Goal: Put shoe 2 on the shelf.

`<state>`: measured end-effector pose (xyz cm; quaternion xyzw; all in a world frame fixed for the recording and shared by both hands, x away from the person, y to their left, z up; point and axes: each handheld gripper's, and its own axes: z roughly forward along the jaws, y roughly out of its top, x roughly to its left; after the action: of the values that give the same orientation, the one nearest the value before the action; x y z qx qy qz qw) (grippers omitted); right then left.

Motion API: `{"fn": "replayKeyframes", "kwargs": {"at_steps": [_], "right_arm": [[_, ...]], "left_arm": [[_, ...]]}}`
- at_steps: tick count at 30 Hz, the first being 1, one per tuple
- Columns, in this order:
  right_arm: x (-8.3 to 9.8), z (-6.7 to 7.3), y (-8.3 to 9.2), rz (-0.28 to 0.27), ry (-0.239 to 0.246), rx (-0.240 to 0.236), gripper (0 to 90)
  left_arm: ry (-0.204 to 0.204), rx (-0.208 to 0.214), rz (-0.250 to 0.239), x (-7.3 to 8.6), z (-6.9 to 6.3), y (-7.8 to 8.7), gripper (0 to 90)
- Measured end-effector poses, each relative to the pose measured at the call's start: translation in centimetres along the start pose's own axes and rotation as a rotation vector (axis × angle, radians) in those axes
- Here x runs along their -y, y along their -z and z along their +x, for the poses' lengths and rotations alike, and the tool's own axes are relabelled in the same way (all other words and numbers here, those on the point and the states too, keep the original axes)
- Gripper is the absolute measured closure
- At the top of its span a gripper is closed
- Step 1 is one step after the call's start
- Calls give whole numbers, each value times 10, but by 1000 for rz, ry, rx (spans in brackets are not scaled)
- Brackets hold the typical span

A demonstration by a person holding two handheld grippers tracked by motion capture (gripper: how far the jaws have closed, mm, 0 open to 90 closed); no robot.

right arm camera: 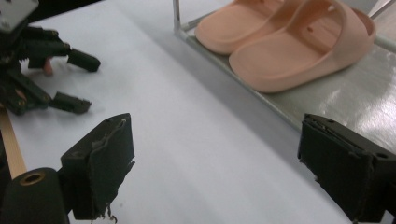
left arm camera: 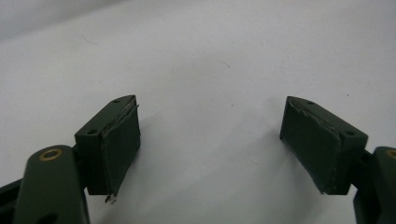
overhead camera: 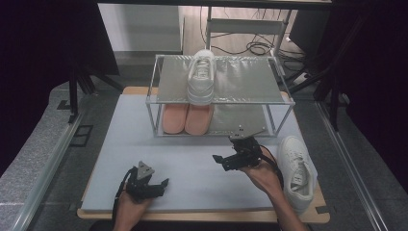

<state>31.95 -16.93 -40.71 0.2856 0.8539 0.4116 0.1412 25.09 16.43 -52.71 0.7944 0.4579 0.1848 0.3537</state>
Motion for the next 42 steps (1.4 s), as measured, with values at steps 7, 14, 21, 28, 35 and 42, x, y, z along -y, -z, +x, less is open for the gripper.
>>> {"fn": "replayKeyframes", "kwargs": {"at_steps": [7,14,21,28,35,42], "right_arm": [[16,-1,6,44,-35,4,130],[27,-4,14,73,-85,9,163],[38,-9,28,118,-94,60,556],[53,-25,46,154,-146,116,832],[70,-48,71,158,-221,198,895],[82,-67,97,141,-283,278,896]], "left_arm": [[0,-1,-1,0,0,0,201],[0,-1,-2,0,0,0,201],[1,-1,-2,0,0,0,201],[-3,-1,1,0,0,0,201],[-1,-1,1,0,0,0,201],[4,-2,-3,0,-1,0,201]]}}
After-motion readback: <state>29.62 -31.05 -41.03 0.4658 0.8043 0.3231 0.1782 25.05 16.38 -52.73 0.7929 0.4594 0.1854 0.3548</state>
